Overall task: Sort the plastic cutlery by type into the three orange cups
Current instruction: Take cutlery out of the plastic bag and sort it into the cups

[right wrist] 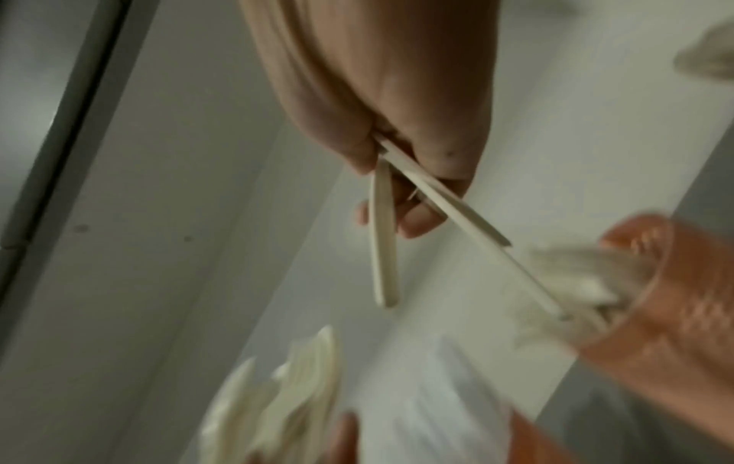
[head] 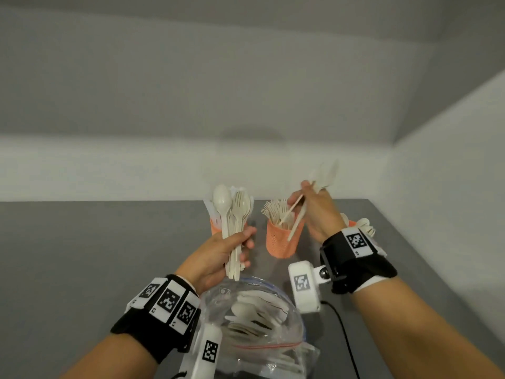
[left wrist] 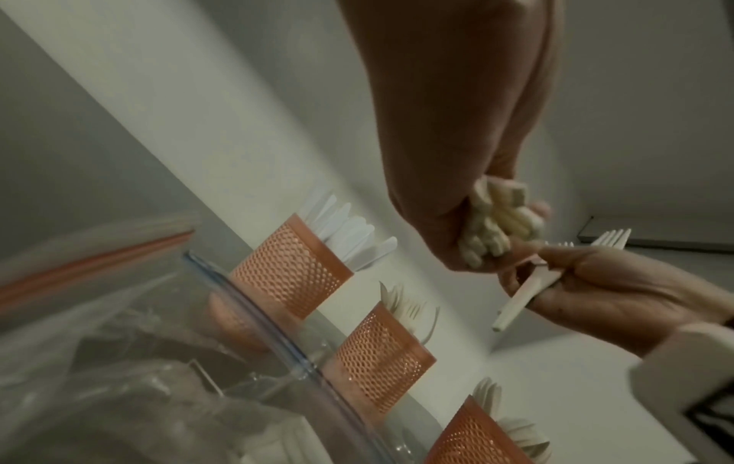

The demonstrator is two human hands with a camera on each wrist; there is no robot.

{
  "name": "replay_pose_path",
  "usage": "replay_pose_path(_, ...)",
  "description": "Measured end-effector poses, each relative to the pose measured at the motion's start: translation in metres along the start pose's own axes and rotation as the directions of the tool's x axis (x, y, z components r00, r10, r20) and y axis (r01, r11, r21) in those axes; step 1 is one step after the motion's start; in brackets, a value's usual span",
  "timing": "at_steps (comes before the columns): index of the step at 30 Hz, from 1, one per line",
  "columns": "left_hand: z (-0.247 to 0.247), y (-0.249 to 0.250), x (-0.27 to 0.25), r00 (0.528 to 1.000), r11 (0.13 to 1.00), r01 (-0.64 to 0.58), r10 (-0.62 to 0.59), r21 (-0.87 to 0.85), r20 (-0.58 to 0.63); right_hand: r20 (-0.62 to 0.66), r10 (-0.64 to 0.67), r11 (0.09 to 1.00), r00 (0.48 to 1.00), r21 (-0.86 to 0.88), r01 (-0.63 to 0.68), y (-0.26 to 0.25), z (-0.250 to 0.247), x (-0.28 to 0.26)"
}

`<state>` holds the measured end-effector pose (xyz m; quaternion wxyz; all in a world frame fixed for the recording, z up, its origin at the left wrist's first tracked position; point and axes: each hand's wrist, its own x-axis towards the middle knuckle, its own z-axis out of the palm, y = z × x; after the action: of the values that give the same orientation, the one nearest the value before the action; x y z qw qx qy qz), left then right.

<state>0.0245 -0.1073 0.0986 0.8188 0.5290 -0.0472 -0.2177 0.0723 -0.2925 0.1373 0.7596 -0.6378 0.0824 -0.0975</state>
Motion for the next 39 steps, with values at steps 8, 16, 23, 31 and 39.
replay_pose_path(8,0.009,-0.003,-0.002,1.0,1.0,0.012,-0.012,0.006,-0.009,-0.103,-0.248,0.968,0.963,-0.058,0.244,0.034,-0.018,0.051)
replay_pose_path(16,0.006,-0.009,-0.011,1.0,0.999,-0.003,0.003,0.031,0.008,0.028,-0.109,0.933,0.994,-0.342,0.112,0.069,-0.024,0.06)
replay_pose_path(23,0.011,-0.015,-0.003,0.998,0.997,-0.036,0.04,0.067,-0.058,0.148,-0.538,0.757,0.83,-0.35,0.552,0.032,0.004,0.014)
replay_pose_path(31,0.02,-0.021,0.012,0.994,0.989,-0.032,0.046,0.142,-0.098,0.47,-0.177,0.822,0.865,-0.413,0.393,0.021,0.014,-0.012)
replay_pose_path(39,0.019,-0.022,0.013,0.995,0.992,-0.032,0.043,0.119,-0.09,-0.048,-0.505,0.81,0.862,-0.371,0.455,0.001,-0.027,0.026)
